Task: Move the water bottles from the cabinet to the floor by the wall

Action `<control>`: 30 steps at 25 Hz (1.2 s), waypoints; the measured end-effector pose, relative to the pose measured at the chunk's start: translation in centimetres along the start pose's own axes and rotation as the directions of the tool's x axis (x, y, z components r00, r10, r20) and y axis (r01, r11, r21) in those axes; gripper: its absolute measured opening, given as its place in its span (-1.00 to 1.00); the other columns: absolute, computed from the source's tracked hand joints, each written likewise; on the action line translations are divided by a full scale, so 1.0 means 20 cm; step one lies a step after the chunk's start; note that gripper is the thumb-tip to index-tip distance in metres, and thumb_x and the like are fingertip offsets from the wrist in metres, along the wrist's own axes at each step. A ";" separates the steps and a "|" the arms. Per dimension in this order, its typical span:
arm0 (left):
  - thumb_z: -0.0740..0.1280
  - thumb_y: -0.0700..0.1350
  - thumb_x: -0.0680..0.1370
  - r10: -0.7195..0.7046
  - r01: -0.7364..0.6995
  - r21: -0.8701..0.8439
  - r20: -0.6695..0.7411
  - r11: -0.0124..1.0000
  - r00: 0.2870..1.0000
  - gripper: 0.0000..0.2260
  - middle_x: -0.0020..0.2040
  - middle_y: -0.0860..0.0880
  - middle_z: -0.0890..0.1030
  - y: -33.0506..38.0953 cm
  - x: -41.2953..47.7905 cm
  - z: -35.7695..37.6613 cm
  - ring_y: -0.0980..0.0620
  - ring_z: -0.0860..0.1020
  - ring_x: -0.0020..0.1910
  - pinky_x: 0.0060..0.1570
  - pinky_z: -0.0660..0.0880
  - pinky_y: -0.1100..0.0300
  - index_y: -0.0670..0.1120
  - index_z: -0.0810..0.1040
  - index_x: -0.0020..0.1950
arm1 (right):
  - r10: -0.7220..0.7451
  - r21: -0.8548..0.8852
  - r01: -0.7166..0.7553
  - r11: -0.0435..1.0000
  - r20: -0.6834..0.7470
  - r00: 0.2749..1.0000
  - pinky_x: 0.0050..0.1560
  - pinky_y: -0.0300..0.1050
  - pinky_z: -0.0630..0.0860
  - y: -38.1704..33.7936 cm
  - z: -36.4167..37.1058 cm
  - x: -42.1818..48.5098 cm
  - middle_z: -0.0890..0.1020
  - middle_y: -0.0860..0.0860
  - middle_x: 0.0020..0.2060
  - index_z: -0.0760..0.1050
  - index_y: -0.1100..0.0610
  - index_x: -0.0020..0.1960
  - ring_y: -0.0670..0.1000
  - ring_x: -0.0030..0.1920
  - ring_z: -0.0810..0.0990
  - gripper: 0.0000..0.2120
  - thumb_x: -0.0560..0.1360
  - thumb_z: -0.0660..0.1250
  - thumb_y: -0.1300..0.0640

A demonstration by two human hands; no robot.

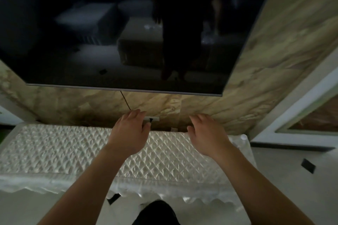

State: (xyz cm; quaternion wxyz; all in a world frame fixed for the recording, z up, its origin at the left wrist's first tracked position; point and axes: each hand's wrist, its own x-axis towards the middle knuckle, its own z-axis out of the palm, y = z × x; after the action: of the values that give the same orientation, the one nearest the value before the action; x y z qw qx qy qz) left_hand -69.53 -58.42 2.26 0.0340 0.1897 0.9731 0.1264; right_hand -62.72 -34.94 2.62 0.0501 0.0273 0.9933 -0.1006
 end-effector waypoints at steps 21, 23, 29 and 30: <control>0.11 0.08 0.63 0.062 -0.059 -0.053 0.060 0.997 0.996 -0.55 0.47 -0.04 0.37 0.72 0.63 0.28 -0.04 0.28 0.47 0.42 0.29 -0.02 -0.03 0.30 0.49 | 0.079 -0.008 -0.078 0.997 0.025 0.997 0.30 -0.02 0.34 0.96 -0.16 0.31 0.43 0.08 0.37 0.31 0.12 0.44 0.10 0.35 0.38 -0.56 0.62 0.09 -0.01; 0.11 0.08 0.63 0.063 -0.060 -0.051 0.058 0.997 0.996 -0.56 0.46 -0.04 0.38 0.80 0.64 0.29 -0.03 0.29 0.46 0.41 0.30 -0.01 -0.03 0.31 0.49 | 0.072 0.001 -0.072 0.997 0.015 0.997 0.29 -0.01 0.35 1.04 -0.18 0.29 0.44 0.07 0.37 0.31 0.11 0.44 0.09 0.34 0.38 -0.56 0.61 0.09 -0.02; 0.12 0.09 0.63 0.000 0.003 -0.040 0.057 0.999 0.998 -0.54 0.47 -0.03 0.37 1.13 0.57 0.38 -0.04 0.28 0.47 0.43 0.27 -0.03 -0.04 0.30 0.50 | 0.032 0.041 -0.032 0.999 0.004 0.999 0.30 -0.01 0.36 1.37 -0.23 0.20 0.45 0.08 0.35 0.33 0.12 0.43 0.10 0.33 0.40 -0.57 0.61 0.09 -0.01; 0.12 0.09 0.63 -0.010 0.012 -0.037 0.061 0.999 0.998 -0.55 0.47 -0.03 0.37 1.20 0.56 0.41 -0.04 0.28 0.47 0.43 0.27 -0.03 -0.03 0.30 0.49 | 0.030 0.047 -0.030 0.998 0.008 1.000 0.30 -0.01 0.36 1.44 -0.24 0.17 0.45 0.08 0.35 0.33 0.11 0.43 0.09 0.33 0.40 -0.57 0.61 0.08 -0.02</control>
State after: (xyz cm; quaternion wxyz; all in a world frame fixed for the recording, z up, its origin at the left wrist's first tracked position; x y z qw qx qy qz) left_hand -70.35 -30.74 0.43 0.0679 0.1874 0.9701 0.1387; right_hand -64.66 -5.57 1.23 0.0547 0.0431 0.9899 -0.1233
